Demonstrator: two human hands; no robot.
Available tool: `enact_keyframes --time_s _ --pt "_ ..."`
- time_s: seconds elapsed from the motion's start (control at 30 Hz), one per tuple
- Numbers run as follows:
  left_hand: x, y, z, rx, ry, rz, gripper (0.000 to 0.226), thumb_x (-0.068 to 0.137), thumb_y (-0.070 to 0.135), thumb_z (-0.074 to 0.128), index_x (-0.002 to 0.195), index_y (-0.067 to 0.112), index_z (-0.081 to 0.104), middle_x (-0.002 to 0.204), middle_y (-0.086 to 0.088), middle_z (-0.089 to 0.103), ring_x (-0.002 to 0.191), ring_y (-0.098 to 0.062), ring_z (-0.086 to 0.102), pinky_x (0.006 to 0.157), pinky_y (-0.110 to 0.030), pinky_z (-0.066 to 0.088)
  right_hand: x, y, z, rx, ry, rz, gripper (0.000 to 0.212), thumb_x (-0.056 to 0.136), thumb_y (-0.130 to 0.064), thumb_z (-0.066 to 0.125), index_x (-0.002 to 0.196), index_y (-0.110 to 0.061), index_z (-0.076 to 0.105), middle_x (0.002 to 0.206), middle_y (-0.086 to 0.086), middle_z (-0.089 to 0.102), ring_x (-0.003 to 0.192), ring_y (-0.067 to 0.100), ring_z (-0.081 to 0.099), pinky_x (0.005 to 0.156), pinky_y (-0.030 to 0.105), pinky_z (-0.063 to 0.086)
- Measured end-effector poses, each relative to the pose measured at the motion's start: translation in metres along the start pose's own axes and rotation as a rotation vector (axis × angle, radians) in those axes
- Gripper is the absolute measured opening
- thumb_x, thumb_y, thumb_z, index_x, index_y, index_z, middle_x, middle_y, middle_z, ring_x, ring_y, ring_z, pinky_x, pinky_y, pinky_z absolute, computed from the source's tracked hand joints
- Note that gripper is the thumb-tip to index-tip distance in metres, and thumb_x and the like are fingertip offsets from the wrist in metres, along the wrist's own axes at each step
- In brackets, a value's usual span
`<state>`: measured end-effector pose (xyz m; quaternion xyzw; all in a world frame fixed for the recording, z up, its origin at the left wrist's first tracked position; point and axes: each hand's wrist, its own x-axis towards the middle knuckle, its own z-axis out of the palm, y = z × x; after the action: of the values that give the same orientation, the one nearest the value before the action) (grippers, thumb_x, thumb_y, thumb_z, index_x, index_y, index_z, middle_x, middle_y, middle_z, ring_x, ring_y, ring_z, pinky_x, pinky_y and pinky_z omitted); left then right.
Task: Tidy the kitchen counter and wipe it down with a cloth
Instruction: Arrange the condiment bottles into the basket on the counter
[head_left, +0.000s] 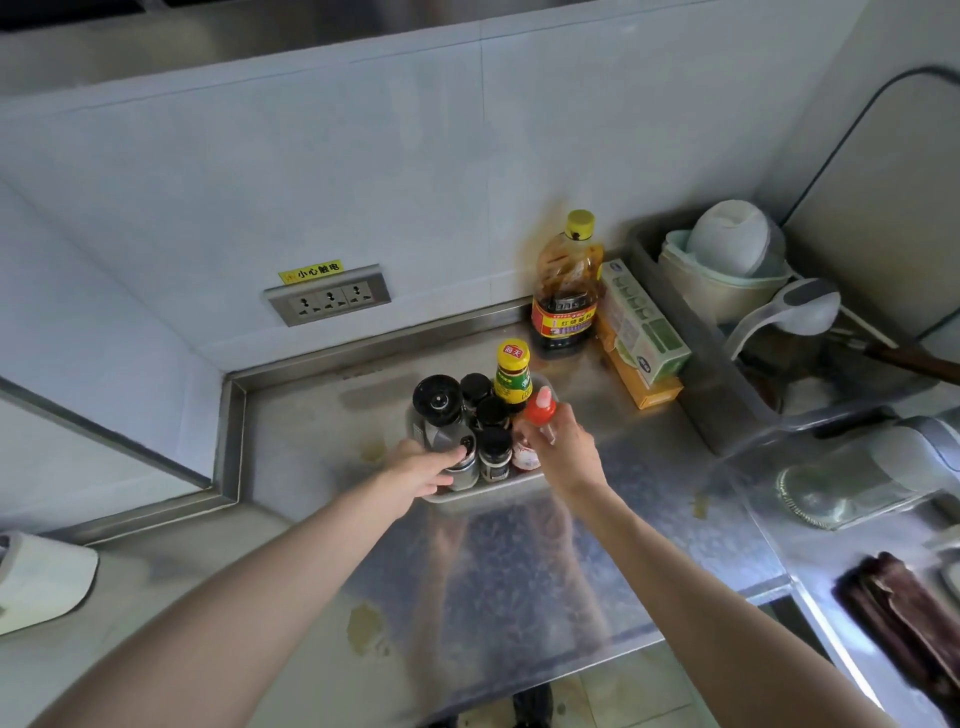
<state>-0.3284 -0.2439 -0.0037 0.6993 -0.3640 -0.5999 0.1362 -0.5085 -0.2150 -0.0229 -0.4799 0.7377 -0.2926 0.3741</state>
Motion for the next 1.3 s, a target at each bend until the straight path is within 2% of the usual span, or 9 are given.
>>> enact_keyframes --time_s 0.23,0.33,0.53,0.67,0.77,0.87,1.07,1.13,1.3 --pt "-0.005 0.0 0.002 0.037 0.007 -0.004 0.052 0.083 0.035 0.066 0.122 0.003 0.051 0.126 -0.014 0.058 0.112 -0.03 0.059 0.09 -0.033 0.047 -0.003 0.009 -0.003 -0.087 -0.047 -0.105 0.043 0.09 -0.036 0.057 0.125 -0.014 0.042 0.109 0.009 0.063 0.095 0.027 0.061 0.075 0.033 0.047" --pt "-0.007 0.007 -0.001 0.167 0.186 0.052 0.053 0.083 0.053 0.057 0.108 0.006 0.057 0.112 -0.013 0.063 0.097 -0.029 0.062 0.08 -0.033 0.049 -0.005 0.006 -0.003 -0.116 -0.087 -0.145 0.05 0.089 -0.03 0.059 0.132 -0.018 0.035 0.105 0.007 0.063 0.093 0.026 0.06 0.076 0.035 0.049" --pt "-0.014 0.038 -0.003 0.177 0.357 0.189 0.037 0.095 0.028 0.042 0.084 -0.003 0.059 0.094 -0.026 0.06 0.091 -0.034 0.058 0.078 -0.037 0.044 -0.006 -0.004 -0.011 0.069 -0.1 -0.088 0.036 0.09 -0.024 0.055 0.123 -0.014 0.046 0.108 0.0 0.056 0.102 0.018 0.051 0.091 0.038 0.043" --pt "-0.007 0.035 -0.001 0.038 0.341 0.124 0.035 0.094 0.025 0.04 0.108 -0.003 0.055 0.106 -0.027 0.058 0.091 -0.03 0.054 0.082 -0.037 0.043 0.013 -0.017 -0.015 0.413 -0.129 0.199 0.032 0.093 -0.017 0.038 0.109 0.006 0.052 0.093 0.008 0.055 0.093 0.022 0.05 0.089 0.041 0.04" --pt "-0.002 0.027 0.004 -0.062 0.268 0.084 0.033 0.096 0.027 0.039 0.113 0.002 0.051 0.102 -0.012 0.051 0.093 -0.023 0.046 0.082 -0.032 0.037 0.025 -0.02 -0.013 0.355 -0.249 0.326 0.043 0.1 -0.035 0.029 0.12 -0.006 0.054 0.109 0.013 0.056 0.105 0.026 0.05 0.095 0.033 0.034" --pt "-0.005 0.024 0.008 -0.13 0.223 0.052 0.038 0.096 0.029 0.042 0.125 0.006 0.048 0.115 -0.012 0.052 0.1 -0.025 0.047 0.077 -0.032 0.04 0.034 -0.016 -0.007 0.284 -0.298 0.343 0.052 0.099 -0.046 0.027 0.133 -0.012 0.047 0.129 0.014 0.053 0.118 0.026 0.048 0.105 0.035 0.03" --pt "-0.011 0.025 0.012 -0.239 0.157 0.032 0.045 0.097 0.03 0.042 0.138 0.011 0.036 0.143 -0.011 0.04 0.132 -0.026 0.036 0.106 -0.041 0.032 0.034 -0.019 0.002 0.41 -0.312 0.275 0.031 0.101 -0.034 0.031 0.112 -0.018 0.055 0.124 0.018 0.058 0.116 0.031 0.054 0.108 0.043 0.035" --pt "-0.008 0.023 0.01 -0.23 0.179 0.032 0.044 0.097 0.031 0.042 0.136 0.01 0.039 0.139 -0.011 0.044 0.129 -0.027 0.039 0.102 -0.039 0.035 0.033 -0.019 0.004 0.384 -0.283 0.257 0.025 0.101 -0.034 0.033 0.09 -0.025 0.053 0.121 0.019 0.06 0.114 0.032 0.055 0.107 0.046 0.036" --pt "0.005 0.012 0.001 -0.196 0.205 0.063 0.03 0.095 0.036 0.04 0.103 0.011 0.056 0.11 -0.01 0.058 0.099 -0.024 0.052 0.076 -0.032 0.038 0.031 -0.013 -0.002 0.389 -0.271 0.241 0.026 0.101 -0.032 0.033 0.113 -0.019 0.051 0.108 0.01 0.06 0.1 0.02 0.052 0.096 0.033 0.038"
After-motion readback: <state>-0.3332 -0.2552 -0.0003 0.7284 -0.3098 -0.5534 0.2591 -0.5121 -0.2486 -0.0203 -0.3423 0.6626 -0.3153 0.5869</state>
